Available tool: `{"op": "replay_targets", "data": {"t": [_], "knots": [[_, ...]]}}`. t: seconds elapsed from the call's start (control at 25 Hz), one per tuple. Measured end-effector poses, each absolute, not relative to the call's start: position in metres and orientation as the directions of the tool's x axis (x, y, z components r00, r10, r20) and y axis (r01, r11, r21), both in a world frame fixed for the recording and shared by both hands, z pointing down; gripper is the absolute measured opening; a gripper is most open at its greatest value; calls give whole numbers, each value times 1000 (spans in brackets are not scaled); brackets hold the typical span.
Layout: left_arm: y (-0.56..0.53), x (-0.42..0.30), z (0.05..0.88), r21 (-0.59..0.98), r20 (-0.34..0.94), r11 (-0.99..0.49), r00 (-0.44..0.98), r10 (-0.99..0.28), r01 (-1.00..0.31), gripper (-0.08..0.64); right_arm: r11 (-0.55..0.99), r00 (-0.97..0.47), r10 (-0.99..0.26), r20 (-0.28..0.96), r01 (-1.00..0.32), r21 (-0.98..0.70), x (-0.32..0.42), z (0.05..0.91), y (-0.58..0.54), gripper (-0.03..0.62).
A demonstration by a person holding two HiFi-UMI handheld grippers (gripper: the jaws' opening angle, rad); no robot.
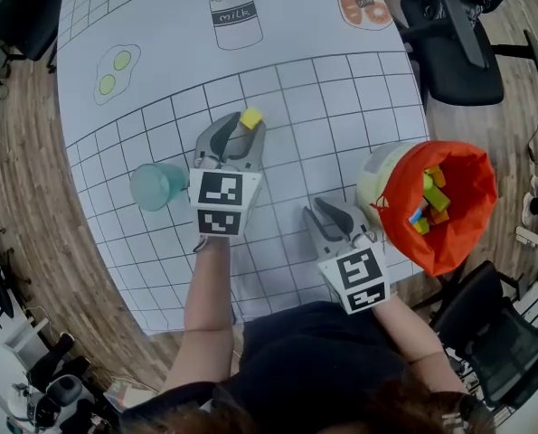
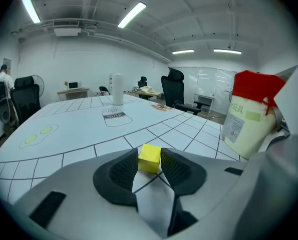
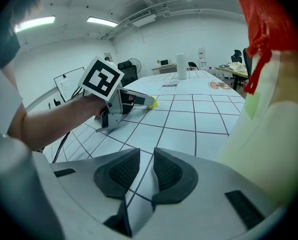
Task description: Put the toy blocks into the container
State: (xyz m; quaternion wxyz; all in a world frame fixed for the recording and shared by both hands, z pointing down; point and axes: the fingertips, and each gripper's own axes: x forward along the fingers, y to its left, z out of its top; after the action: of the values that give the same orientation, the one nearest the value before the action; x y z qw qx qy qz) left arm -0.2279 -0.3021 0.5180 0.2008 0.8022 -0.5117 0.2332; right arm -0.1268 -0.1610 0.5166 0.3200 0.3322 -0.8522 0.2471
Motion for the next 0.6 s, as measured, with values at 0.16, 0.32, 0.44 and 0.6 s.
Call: {"op": "replay_targets", "data": {"t": [0.16, 0.32, 0.44, 0.6], "knots": [[-299, -228, 517, 93, 580, -407, 382, -719, -909, 156, 659, -584, -409, 701, -721, -216, -130, 514, -159, 98], [-294, -230, 507, 79, 563, -410, 380, -734, -909, 155, 667, -596, -413, 688, -713, -217, -133, 509, -154, 95], [-290, -231, 499, 66, 551, -407, 373, -746, -911, 153, 672, -607, -419, 675, -707, -219, -133, 504, -148, 91], [-278, -228, 484, 67, 544, -404, 373, -752, -912, 153, 681, -626, -428, 652, -697, -223, -130, 491, -139, 84]]}}
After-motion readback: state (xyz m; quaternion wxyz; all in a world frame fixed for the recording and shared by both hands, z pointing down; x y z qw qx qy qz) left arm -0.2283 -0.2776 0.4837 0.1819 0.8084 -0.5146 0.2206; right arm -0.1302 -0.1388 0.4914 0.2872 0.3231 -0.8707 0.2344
